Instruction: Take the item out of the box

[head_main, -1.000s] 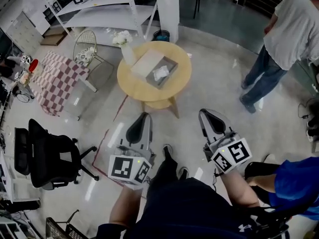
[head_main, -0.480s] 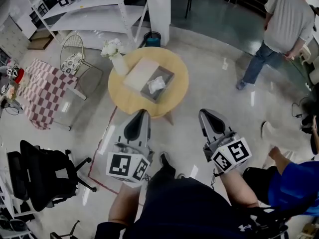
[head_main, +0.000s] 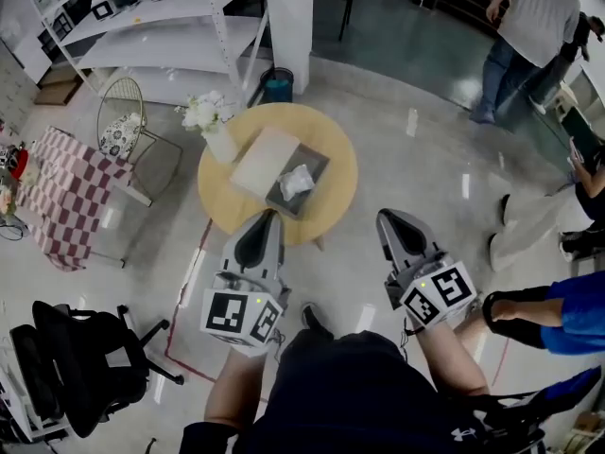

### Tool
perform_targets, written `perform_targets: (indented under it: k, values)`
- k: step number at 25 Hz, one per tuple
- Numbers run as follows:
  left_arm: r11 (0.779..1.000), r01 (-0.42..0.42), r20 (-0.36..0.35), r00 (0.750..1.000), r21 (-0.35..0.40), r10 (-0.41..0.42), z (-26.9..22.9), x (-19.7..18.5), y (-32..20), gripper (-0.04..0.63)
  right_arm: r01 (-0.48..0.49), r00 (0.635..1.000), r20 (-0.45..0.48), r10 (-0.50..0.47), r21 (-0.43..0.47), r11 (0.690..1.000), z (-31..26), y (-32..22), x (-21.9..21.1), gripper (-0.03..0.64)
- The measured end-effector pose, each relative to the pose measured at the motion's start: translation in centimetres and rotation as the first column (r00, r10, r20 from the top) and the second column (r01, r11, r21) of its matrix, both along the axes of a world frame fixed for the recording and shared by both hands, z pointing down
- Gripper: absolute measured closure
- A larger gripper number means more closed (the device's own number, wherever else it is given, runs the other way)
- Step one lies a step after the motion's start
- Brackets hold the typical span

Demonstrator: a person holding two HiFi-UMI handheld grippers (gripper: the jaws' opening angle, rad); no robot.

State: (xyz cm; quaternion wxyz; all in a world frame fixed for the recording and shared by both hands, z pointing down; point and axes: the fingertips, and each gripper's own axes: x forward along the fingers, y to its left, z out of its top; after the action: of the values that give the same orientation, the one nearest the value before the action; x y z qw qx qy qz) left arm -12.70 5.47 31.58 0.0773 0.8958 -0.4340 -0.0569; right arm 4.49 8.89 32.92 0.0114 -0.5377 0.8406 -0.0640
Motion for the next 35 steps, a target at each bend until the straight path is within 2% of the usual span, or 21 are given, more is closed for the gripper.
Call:
perform_targets:
  k: [10, 17, 25, 35]
  values:
    - [1.000, -0.026, -0.012, 1.000, -0.007, 0.026, 0.4, -0.6, -3.8, 0.563, -0.044, 0.999, -0.007, 0.044, -0.010, 0.999, 0.3, -3.0, -0.3, 0.604]
    - [0.999, -0.028, -0.008, 1.000, -0.022, 0.028, 0.8, 0.0, -5.4, 0.563, -0.029, 0.997, -0.073, 0.030, 0.013, 0.999, 0.2, -4.8, -0.7, 0.604]
    - [0.999, 0.025, 0.028, 0.999, -0.043, -0.024, 1.6, 0.3, -8.3, 0.563, 0.029, 0.999, -0.045, -0.030, -0.010, 1.000, 1.1, -9.3, 0.0, 0.604]
    - [0.987, 0.125, 0.086, 0.989, -0.101, -0.117, 4.2, 2.8, -15.8, 0.563, 0.168, 0.985, -0.041, -0.169, -0.010, 0.986, 2.2, -18.0, 1.7, 0.604]
